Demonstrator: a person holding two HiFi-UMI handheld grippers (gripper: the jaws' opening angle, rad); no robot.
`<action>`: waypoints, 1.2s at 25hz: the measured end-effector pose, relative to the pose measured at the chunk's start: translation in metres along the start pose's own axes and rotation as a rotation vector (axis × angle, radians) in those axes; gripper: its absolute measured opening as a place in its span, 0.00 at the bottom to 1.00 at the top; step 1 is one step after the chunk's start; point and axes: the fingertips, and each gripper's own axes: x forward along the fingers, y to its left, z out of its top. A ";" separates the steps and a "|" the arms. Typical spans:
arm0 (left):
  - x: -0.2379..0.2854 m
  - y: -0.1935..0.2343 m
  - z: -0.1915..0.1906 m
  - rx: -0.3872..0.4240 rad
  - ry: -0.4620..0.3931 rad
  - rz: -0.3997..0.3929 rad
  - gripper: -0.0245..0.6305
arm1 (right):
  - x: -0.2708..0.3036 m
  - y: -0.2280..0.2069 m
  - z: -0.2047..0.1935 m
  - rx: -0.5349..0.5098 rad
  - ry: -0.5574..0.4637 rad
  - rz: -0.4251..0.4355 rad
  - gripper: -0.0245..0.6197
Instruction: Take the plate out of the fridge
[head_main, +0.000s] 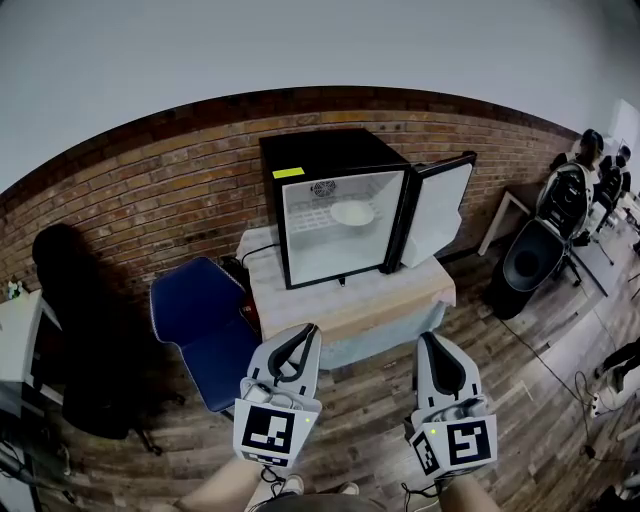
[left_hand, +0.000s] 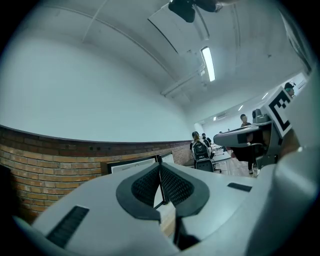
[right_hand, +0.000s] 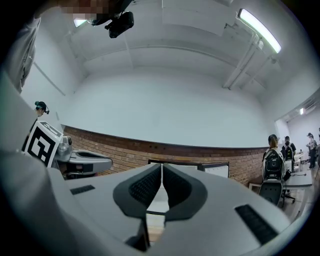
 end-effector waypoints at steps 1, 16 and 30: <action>0.002 -0.002 0.000 0.012 -0.003 -0.001 0.07 | 0.000 -0.002 -0.001 0.001 0.000 0.002 0.09; 0.032 -0.048 -0.004 0.041 0.019 0.050 0.07 | -0.006 -0.052 -0.017 0.030 -0.011 0.071 0.08; 0.039 -0.068 -0.002 0.075 0.035 0.088 0.07 | -0.012 -0.067 -0.029 0.055 0.001 0.145 0.08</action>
